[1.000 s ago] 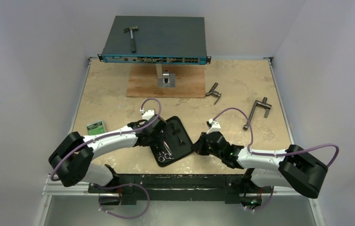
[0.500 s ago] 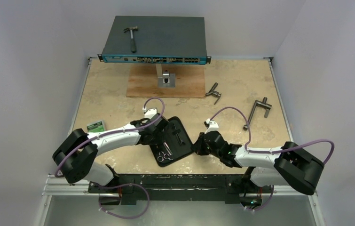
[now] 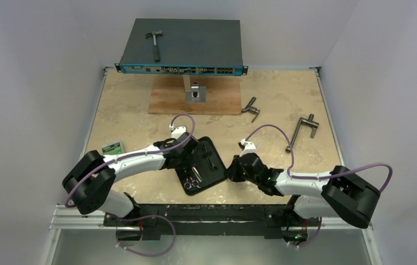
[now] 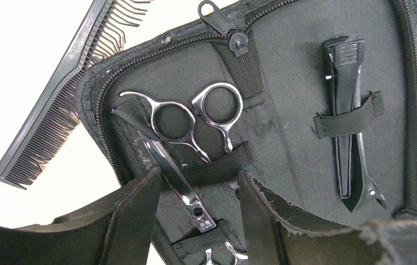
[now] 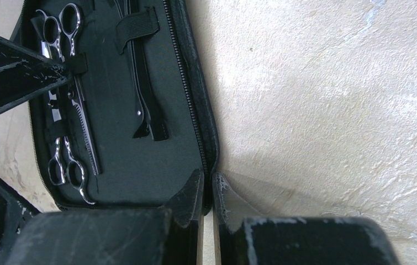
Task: Sort the hair-cutting tools
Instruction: Adjust the scissors in the hairdressing tool bag.
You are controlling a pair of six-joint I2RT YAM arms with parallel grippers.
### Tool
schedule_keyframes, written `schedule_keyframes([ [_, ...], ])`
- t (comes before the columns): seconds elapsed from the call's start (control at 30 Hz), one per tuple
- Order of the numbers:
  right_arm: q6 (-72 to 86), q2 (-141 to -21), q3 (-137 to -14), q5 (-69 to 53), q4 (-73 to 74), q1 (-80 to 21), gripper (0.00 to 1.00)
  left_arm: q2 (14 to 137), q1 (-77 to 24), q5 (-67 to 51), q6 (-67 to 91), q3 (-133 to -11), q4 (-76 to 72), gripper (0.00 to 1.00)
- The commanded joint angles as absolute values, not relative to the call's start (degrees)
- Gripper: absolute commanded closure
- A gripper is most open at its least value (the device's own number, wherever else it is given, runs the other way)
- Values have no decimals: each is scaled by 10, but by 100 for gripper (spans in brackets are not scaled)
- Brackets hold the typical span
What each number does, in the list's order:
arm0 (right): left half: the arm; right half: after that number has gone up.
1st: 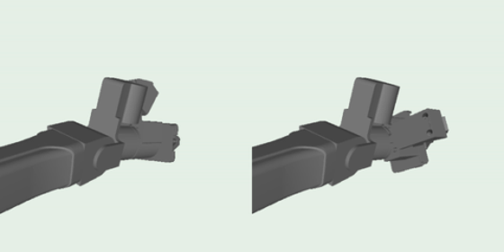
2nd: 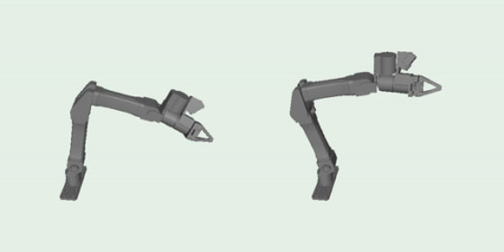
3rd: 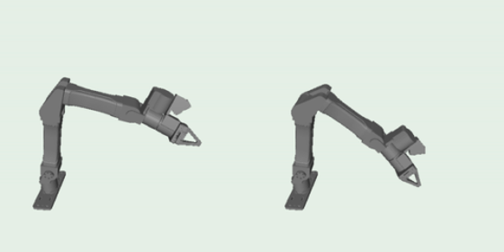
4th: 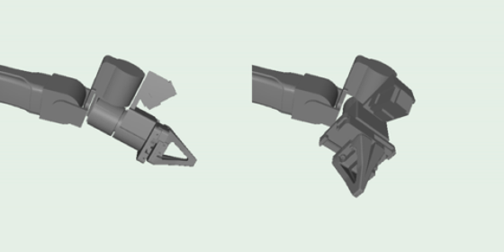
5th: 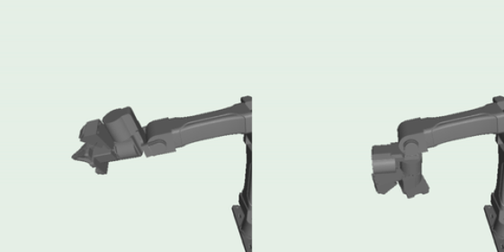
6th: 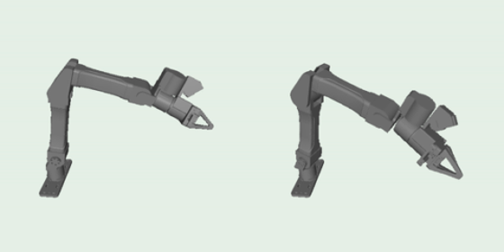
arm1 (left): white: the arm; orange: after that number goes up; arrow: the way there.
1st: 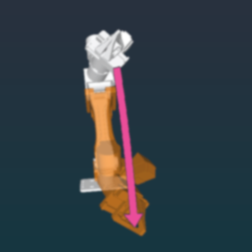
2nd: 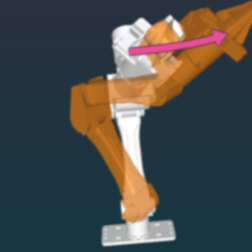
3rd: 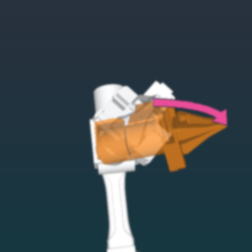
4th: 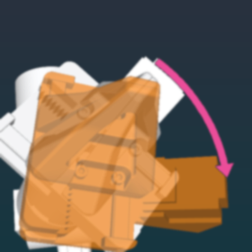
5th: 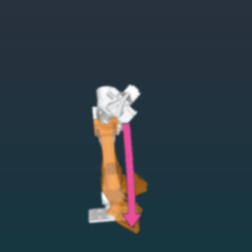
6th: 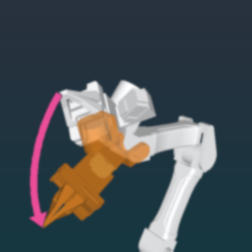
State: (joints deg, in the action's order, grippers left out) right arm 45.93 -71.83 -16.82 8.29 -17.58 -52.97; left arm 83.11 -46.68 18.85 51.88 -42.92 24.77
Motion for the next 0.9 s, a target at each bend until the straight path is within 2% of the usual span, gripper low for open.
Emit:
schedule_keyframes([
  [0.0, 441, -709, -179, 61, -161, -534, 100, 794, -466, 208, 535, -422, 254, 46],
  [0.27, 444, -710, -175, 61, -167, -534, 100, 694, -466, 250, 539, -419, 308, 45],
  [0.5, 446, -706, -177, 61, -161, -534, 100, 686, -466, 256, 549, -415, 313, 45],
  [0.87, 466, -676, -202, 130, -67, -533, 100, 586, -439, 321, 581, -392, 343, 40],
])
